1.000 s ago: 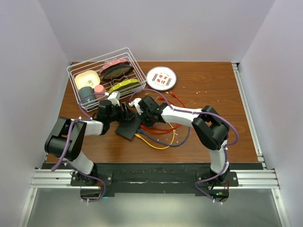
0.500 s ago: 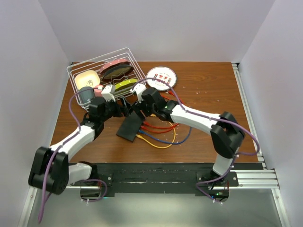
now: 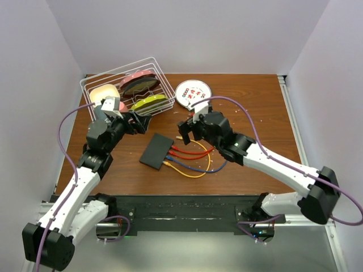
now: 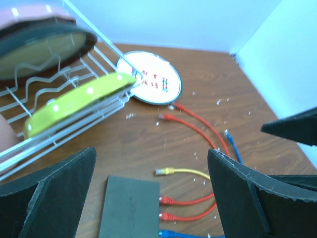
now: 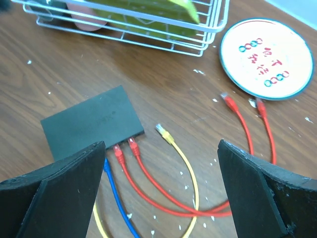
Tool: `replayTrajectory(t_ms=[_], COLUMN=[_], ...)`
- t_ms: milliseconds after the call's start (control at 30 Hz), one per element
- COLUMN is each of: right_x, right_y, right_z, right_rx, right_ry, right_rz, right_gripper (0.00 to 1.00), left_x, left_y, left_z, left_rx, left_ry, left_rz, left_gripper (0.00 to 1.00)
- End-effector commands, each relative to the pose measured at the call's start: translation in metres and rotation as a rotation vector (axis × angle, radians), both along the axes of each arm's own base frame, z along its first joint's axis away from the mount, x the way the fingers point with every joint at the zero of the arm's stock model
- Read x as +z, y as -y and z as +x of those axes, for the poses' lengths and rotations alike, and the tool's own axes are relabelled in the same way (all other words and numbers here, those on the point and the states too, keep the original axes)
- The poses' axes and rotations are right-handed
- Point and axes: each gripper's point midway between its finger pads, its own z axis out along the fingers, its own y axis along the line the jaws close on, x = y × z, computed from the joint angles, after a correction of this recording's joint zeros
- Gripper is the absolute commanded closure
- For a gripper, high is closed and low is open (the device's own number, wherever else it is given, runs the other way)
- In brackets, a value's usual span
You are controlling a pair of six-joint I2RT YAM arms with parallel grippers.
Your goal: Insert the plug into the switch port
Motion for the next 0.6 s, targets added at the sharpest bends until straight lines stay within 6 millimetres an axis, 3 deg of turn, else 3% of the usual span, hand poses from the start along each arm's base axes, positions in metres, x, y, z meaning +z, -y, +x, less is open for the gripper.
replayTrajectory(t_ms=[0, 267, 467, 567], right_x=[0.033, 0.086, 0.097, 0.1], right_y=[0.016, 0.049, 0.078, 0.079], right_z=[0.0, 0.001, 0.006, 0.007], right_rx=[-0.09, -0.227, -0.37, -0.372], right_ry=[0.071, 0.214, 0.311, 0.323], right_rz=[0.125, 0.279, 0.393, 0.375], right_gripper=[0.01, 0.01, 0.01, 0.01], left_x=[0.015, 0.012, 0.004, -0.001], left_y=[-0.008, -0.016, -0.023, -0.026], left_z=[-0.002, 0.004, 0.008, 0.011], left_rx=[0.042, 0.093, 0.138, 0.157], left_ry=[0.056, 0.039, 0.018, 0.006], left_rz=[0.003, 0.008, 0.024, 0.03], left_gripper=[0.0, 0.0, 0.0, 0.0])
